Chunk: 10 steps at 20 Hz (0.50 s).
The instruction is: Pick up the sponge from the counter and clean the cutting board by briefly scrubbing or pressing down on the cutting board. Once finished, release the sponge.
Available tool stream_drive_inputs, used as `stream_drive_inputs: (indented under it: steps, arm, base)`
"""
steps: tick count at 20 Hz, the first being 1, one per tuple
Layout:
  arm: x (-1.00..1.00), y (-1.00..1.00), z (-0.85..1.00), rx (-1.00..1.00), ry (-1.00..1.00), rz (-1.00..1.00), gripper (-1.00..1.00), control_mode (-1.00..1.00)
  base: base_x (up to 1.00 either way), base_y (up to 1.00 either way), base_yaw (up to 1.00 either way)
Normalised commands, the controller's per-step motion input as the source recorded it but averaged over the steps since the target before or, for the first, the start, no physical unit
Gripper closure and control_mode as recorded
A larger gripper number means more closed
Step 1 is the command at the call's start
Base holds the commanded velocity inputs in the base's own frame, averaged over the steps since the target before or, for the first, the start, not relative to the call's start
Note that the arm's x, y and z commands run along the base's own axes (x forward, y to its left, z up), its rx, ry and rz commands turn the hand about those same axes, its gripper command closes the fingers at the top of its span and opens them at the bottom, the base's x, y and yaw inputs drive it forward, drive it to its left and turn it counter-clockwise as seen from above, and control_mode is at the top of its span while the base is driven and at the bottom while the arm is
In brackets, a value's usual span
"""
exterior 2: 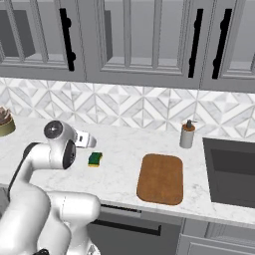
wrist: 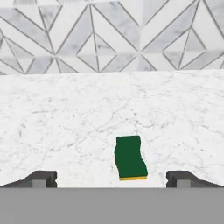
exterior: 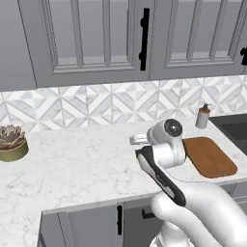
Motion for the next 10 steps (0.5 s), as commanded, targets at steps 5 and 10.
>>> stream_drive_inputs:
  steps: [5,10]
  arm:
    - [-0.99,-0.19,0.4,0.07,0.03,-0.01,-1.0,-1.0]
    - [-0.98,-0.09,0.43,0.07,0.15,0.0,-1.0,-1.0]
  base:
    - [0.0,0.0,0.0]
    - [0.0,0.0,0.0]
